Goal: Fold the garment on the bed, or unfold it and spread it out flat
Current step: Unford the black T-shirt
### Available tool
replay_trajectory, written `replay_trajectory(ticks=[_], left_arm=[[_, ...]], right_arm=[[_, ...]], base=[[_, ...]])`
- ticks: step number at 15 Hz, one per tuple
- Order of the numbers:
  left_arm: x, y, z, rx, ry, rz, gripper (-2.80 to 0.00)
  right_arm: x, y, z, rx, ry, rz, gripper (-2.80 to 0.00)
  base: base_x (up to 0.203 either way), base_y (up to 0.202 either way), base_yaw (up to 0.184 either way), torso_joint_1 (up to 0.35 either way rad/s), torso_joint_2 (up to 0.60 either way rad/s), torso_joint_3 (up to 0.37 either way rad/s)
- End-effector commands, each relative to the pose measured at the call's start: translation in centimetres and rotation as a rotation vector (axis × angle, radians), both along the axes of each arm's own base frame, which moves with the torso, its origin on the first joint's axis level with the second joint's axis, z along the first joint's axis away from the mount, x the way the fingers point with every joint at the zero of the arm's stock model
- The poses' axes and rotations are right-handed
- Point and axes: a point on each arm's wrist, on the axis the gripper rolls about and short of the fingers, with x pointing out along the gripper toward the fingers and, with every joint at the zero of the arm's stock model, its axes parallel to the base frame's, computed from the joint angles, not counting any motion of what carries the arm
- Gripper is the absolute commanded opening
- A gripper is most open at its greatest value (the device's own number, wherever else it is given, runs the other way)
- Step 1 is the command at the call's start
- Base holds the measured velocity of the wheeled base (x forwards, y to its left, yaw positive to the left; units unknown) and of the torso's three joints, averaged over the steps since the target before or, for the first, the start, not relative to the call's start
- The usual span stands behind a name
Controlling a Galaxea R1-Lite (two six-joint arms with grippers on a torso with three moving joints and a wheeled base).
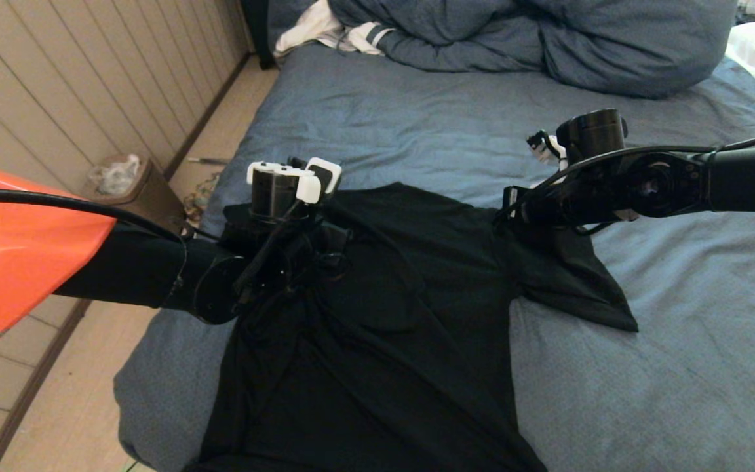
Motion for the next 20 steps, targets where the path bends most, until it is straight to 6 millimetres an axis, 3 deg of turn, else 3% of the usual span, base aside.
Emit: replay_trajectory(ticks=[1,10,13,15,18,20], left_arm=[[0.0,0.0,-0.6,0.009,0.011,0.003,-2.8],[-0.1,0.3,0.3,-0.012,-0.059,0.006,-2.8],[0.2,1.3,1.0,-0.023,-0.074,0.033,-2.8],[0.8,3.7,2.5,-0.048,-0.107,0.093,-2.8],[2.3,10.0,4.7,-0.078,-0.171,0.251,-2.8],[2.2,14.5,5.4,-0.093,-0.187,0.353,-2.8]], right_arm=[[0.1,0.1,-0.2,-0.001,0.006,0.001,-2.8],[0.2,0.1,-0.3,-0.001,0.007,0.001,-2.8],[0.2,0.1,-0.3,0.0,0.008,0.003,-2.8],[0.2,0.1,-0.3,0.0,0.008,0.003,-2.8],[0.2,0.1,-0.4,0.0,0.009,0.003,-2.8],[0.1,0.1,-0.3,0.001,0.009,0.002,-2.8]], base=[[0.0,0.0,0.0,0.0,0.0,0.0],[0.0,0.0,0.0,0.0,0.0,0.0],[0.0,0.0,0.0,0.0,0.0,0.0],[0.0,0.0,0.0,0.0,0.0,0.0],[0.0,0.0,0.0,0.0,0.0,0.0],[0.0,0.0,0.0,0.0,0.0,0.0]])
